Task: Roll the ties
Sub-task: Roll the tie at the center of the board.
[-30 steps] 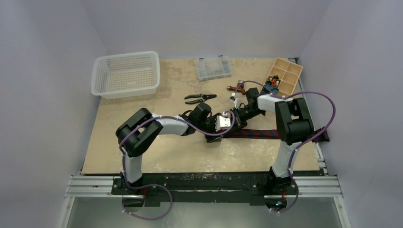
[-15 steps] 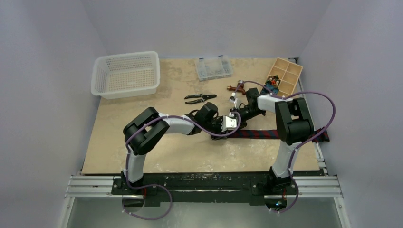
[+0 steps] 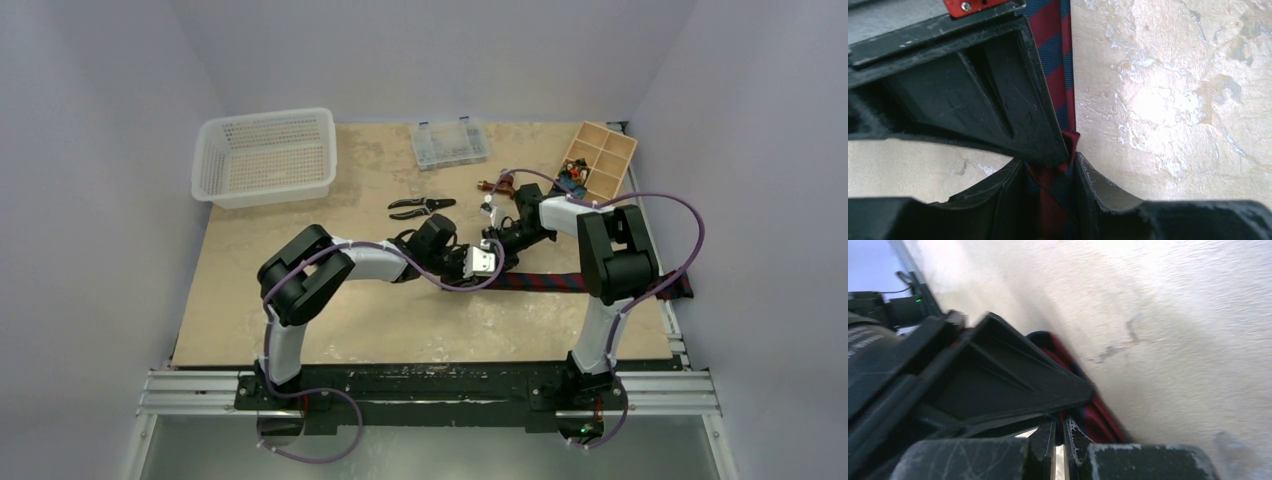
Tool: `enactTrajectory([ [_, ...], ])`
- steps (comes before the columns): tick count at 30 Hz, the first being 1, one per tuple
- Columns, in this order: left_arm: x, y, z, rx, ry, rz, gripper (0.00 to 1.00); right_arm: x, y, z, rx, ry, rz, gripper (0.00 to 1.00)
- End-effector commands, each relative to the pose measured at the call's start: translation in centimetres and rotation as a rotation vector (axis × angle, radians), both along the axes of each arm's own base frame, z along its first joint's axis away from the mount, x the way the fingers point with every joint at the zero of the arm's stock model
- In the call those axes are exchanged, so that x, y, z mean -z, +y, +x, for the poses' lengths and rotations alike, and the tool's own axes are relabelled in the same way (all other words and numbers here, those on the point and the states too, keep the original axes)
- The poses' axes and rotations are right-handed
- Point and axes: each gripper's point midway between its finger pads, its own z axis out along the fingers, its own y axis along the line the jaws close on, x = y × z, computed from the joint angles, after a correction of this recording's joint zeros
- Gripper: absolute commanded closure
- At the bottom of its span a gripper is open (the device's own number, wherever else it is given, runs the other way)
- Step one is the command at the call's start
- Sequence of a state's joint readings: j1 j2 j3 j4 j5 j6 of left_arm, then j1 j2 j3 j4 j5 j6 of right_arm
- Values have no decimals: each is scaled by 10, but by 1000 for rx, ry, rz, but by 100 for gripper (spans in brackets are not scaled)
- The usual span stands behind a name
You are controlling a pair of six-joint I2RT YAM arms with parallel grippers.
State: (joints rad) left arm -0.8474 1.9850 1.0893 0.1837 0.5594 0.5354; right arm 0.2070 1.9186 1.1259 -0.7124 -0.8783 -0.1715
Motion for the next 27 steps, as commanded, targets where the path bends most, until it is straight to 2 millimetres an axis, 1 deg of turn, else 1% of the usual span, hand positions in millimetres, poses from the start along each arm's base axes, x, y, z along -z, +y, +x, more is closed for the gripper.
enactTrajectory([
  [1,19,33,-10,-13,81,92,55,27,-12,17,21,-61,-103,100],
  [3,12,36,-4,-36,87,65,42,36,-14,17,24,-60,-126,100],
  [4,8,38,-2,-47,90,43,38,40,-16,17,33,-56,-137,100],
  [7,-5,45,1,-71,100,-10,36,46,-17,18,30,-60,-158,100],
  [9,-10,52,2,-87,113,-26,36,48,-19,19,35,-61,-177,100],
  [12,-13,55,2,-103,108,-43,39,50,-20,19,35,-55,-184,100],
  [15,-16,51,7,-117,105,-64,44,51,-20,19,35,-46,-184,100],
  [18,-24,41,9,-111,114,-86,53,51,-20,18,34,-45,-184,100],
  [23,-30,26,6,-90,113,-105,56,53,-19,17,33,-38,-183,100],
  [25,-34,21,7,-85,108,-115,60,53,-19,17,31,-39,-184,100],
  [27,-41,15,7,-82,106,-135,64,53,-19,17,30,-39,-182,100],
])
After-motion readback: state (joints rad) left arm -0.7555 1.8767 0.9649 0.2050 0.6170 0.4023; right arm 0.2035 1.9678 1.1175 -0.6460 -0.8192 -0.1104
